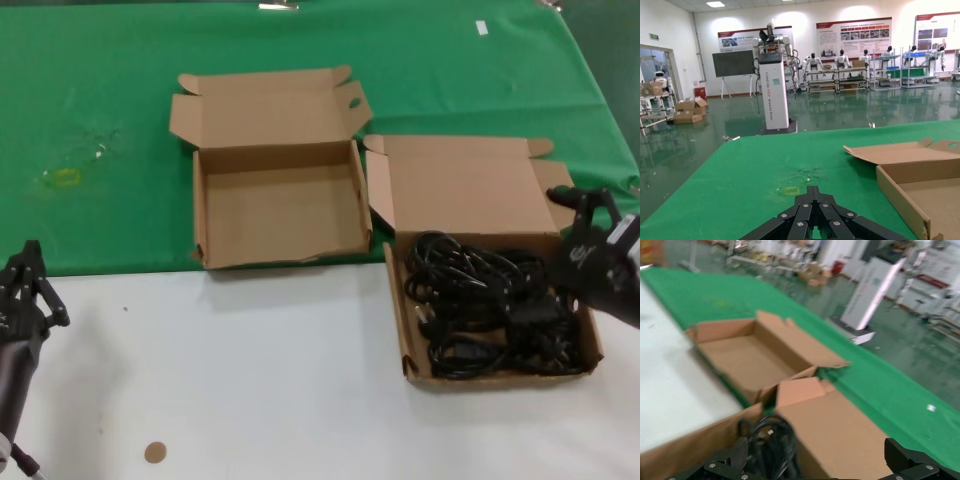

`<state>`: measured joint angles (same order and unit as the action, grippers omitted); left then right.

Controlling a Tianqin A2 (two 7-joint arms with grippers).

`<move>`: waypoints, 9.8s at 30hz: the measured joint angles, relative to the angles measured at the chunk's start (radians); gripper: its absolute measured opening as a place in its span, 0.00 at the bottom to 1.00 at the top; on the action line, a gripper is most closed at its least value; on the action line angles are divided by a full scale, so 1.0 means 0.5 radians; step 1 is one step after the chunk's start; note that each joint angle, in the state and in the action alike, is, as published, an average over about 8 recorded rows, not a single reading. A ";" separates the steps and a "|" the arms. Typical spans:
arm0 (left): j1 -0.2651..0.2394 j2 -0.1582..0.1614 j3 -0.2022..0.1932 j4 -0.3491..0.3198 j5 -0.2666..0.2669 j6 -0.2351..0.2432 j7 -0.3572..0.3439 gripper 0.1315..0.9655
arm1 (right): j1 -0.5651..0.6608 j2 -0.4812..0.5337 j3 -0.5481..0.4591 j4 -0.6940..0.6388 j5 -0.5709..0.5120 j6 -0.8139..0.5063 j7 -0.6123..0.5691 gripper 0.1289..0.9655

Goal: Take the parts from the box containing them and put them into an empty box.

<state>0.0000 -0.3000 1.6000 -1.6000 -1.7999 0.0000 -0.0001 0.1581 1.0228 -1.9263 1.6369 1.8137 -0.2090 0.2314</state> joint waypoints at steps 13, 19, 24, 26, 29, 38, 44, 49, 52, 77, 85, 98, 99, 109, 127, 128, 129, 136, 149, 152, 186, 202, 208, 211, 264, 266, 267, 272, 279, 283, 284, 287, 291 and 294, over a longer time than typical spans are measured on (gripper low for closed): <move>0.000 0.000 0.000 0.000 0.000 0.000 0.000 0.01 | 0.101 -0.026 0.021 -0.117 -0.202 -0.409 -0.131 1.00; 0.000 0.000 0.000 0.000 0.000 0.000 0.000 0.01 | 0.152 -0.087 0.030 -0.188 -0.272 -0.540 -0.201 1.00; 0.000 0.000 0.000 0.000 0.000 0.000 0.000 0.01 | 0.192 -0.137 0.035 -0.238 -0.327 -0.622 -0.231 0.95; 0.000 0.000 0.000 0.000 0.000 0.000 -0.001 0.01 | 0.207 -0.155 0.038 -0.254 -0.348 -0.648 -0.239 0.93; 0.000 0.000 0.000 0.000 0.000 0.000 -0.001 0.01 | 0.233 -0.180 0.041 -0.278 -0.378 -0.683 -0.247 0.90; 0.000 0.000 0.000 0.000 0.000 0.000 -0.001 0.01 | 0.292 -0.251 0.045 -0.339 -0.454 -0.757 -0.272 0.76; 0.000 0.000 0.000 0.000 0.000 0.000 -0.001 0.01 | 0.302 -0.281 0.052 -0.356 -0.492 -0.788 -0.293 0.64; 0.000 0.000 0.000 0.000 0.000 0.000 -0.001 0.01 | 0.308 -0.299 0.061 -0.369 -0.518 -0.809 -0.312 0.52; 0.000 0.000 0.000 0.000 0.001 0.000 -0.001 0.01 | 0.311 -0.307 0.067 -0.375 -0.532 -0.820 -0.323 0.43; 0.000 0.000 0.000 0.000 0.001 0.000 -0.001 0.01 | 0.306 -0.272 0.135 -0.271 -0.590 -0.900 -0.306 0.09; 0.000 0.000 0.000 0.000 0.001 0.000 -0.001 0.01 | 0.367 -0.249 0.164 -0.187 -0.629 -0.920 -0.235 0.08; 0.000 0.000 0.000 0.000 0.000 0.000 -0.001 0.01 | 0.805 -0.522 0.002 -0.197 -0.950 -1.032 -0.053 0.08; 0.000 0.000 0.000 0.000 0.000 0.000 -0.001 0.01 | 0.845 -0.560 -0.019 -0.209 -0.984 -1.043 -0.038 0.08; 0.000 0.000 0.000 0.000 0.001 0.000 -0.001 0.01 | 1.187 -0.955 -0.196 -0.467 -1.232 -1.111 0.022 0.08; 0.000 0.000 0.000 0.000 0.001 0.000 -0.001 0.01 | 1.571 -1.480 -0.309 -1.277 -1.215 -1.016 -0.202 0.08; 0.000 0.000 0.000 0.000 0.001 0.000 -0.001 0.01 | 1.589 -1.496 -0.307 -1.329 -1.203 -1.007 -0.226 0.08; 0.000 0.000 0.000 0.000 0.001 0.000 -0.001 0.01 | 1.608 -1.513 -0.305 -1.383 -1.190 -0.998 -0.251 0.08; 0.000 0.000 0.000 0.000 0.001 0.000 -0.001 0.01 | 1.708 -1.605 -0.287 -1.686 -1.101 -0.939 -0.422 0.08; 0.000 0.000 0.000 0.000 0.001 0.000 -0.001 0.01 | 1.784 -1.709 -0.291 -1.906 -1.003 -0.896 -0.617 0.08; 0.000 0.000 0.000 0.000 0.001 0.000 -0.001 0.01 | 1.797 -1.728 -0.295 -1.945 -0.989 -0.888 -0.654 0.08; 0.000 0.000 0.000 0.000 0.001 0.000 -0.001 0.02 | 1.771 -1.720 -0.294 -1.919 -0.969 -0.780 -0.675 0.51; 0.000 0.000 0.000 0.000 0.000 0.000 -0.001 0.16 | 1.399 -1.671 -0.125 -1.590 -0.801 -0.567 -0.637 0.82; 0.000 0.000 0.000 0.000 0.000 0.000 -0.001 0.24 | 1.230 -1.649 -0.049 -1.441 -0.725 -0.470 -0.620 0.92; 0.000 0.000 0.000 0.000 0.000 0.000 -0.001 0.32 | 1.146 -1.638 -0.011 -1.367 -0.687 -0.421 -0.612 0.95; 0.000 0.000 0.000 0.000 0.000 0.000 0.000 1.00 | -0.241 -1.455 0.619 -0.140 -0.061 0.375 -0.470 1.00; 0.000 0.000 0.000 0.000 0.000 0.000 0.000 1.00 | -0.244 -1.455 0.620 -0.137 -0.060 0.377 -0.470 1.00; 0.000 0.000 0.000 0.000 0.000 0.000 0.000 1.00 | -0.245 -1.455 0.620 -0.137 -0.060 0.377 -0.470 1.00; 0.000 0.000 0.000 0.000 0.000 0.000 0.000 1.00 | -0.245 -1.455 0.620 -0.136 -0.059 0.377 -0.470 1.00; 0.000 0.000 0.000 0.000 0.000 0.000 0.000 1.00 | -0.245 -1.455 0.620 -0.136 -0.059 0.377 -0.470 1.00; 0.000 0.000 0.000 0.000 0.000 0.000 0.000 1.00 | -0.245 -1.455 0.620 -0.136 -0.059 0.377 -0.470 1.00; 0.000 0.000 0.000 0.000 0.000 0.000 0.000 1.00 | -0.245 -1.455 0.620 -0.136 -0.059 0.377 -0.470 1.00; 0.000 0.000 0.000 0.000 0.000 0.000 0.000 1.00 | -0.245 -1.455 0.620 -0.136 -0.059 0.377 -0.470 1.00; 0.000 0.000 0.000 0.000 0.000 0.000 0.000 1.00 | -0.245 -1.455 0.620 -0.136 -0.059 0.377 -0.470 1.00; 0.000 0.000 0.000 0.000 0.000 0.000 0.000 1.00 | -0.245 -1.455 0.620 -0.136 -0.059 0.377 -0.470 1.00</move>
<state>0.0000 -0.3000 1.6000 -1.6000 -1.8000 0.0000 0.0000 0.0354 0.2954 -1.6161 1.5687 1.7840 -0.0203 -0.0036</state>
